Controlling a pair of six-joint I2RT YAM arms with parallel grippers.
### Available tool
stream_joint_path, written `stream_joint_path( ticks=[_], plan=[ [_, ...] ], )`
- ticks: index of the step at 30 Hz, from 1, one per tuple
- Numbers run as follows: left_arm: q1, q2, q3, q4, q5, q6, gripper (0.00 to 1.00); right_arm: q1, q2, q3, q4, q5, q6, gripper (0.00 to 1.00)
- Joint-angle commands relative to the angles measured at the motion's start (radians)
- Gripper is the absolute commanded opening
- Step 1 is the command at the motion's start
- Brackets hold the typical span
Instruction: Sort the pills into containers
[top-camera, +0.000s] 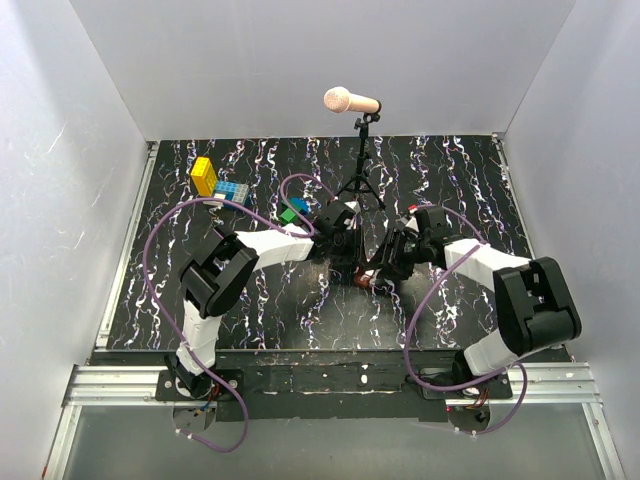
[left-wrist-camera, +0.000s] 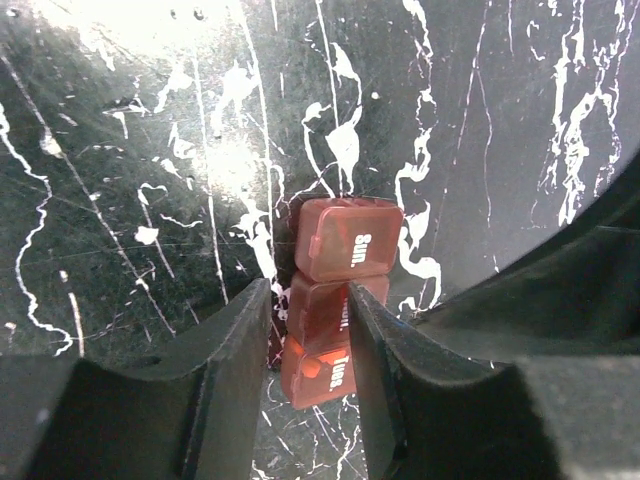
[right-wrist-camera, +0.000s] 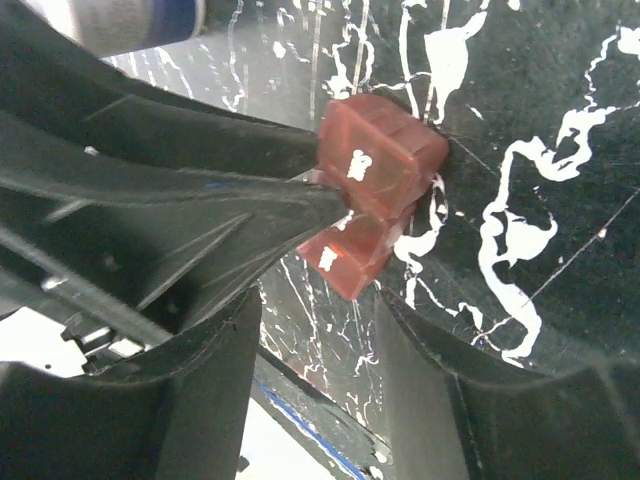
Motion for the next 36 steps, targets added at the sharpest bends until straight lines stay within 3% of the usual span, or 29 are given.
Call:
stream_joint_path(
  ticks=[1,9,15,18,21,30,36],
  plan=[
    [-0.016,-0.074,-0.021,-0.058,-0.018,0.035,0.37,0.002,-0.084,0.062,-0.079,0.033,-0.031,0.61],
    [-0.016,-0.219,-0.050,0.005,-0.022,0.028,0.57,0.002,-0.270,0.056,-0.148,0.064,-0.049,0.84],
    [-0.003,-0.325,-0.050,0.021,0.002,0.023,0.74,-0.001,-0.405,0.061,-0.185,0.102,-0.060,0.92],
    [0.003,-0.371,-0.050,0.027,-0.005,0.025,0.89,-0.001,-0.443,0.065,-0.184,0.111,-0.059,0.93],
    [0.018,-0.416,-0.055,0.024,-0.010,0.018,0.98,-0.003,-0.450,0.082,-0.202,0.110,-0.066,0.95],
    [0.155,-0.536,-0.095,-0.033,0.006,0.020,0.98,-0.004,-0.448,0.122,-0.250,0.128,-0.086,0.96],
    [0.193,-0.629,-0.039,-0.275,-0.223,0.139,0.98,-0.004,-0.468,0.177,-0.335,0.215,-0.132,0.97]
  ],
)
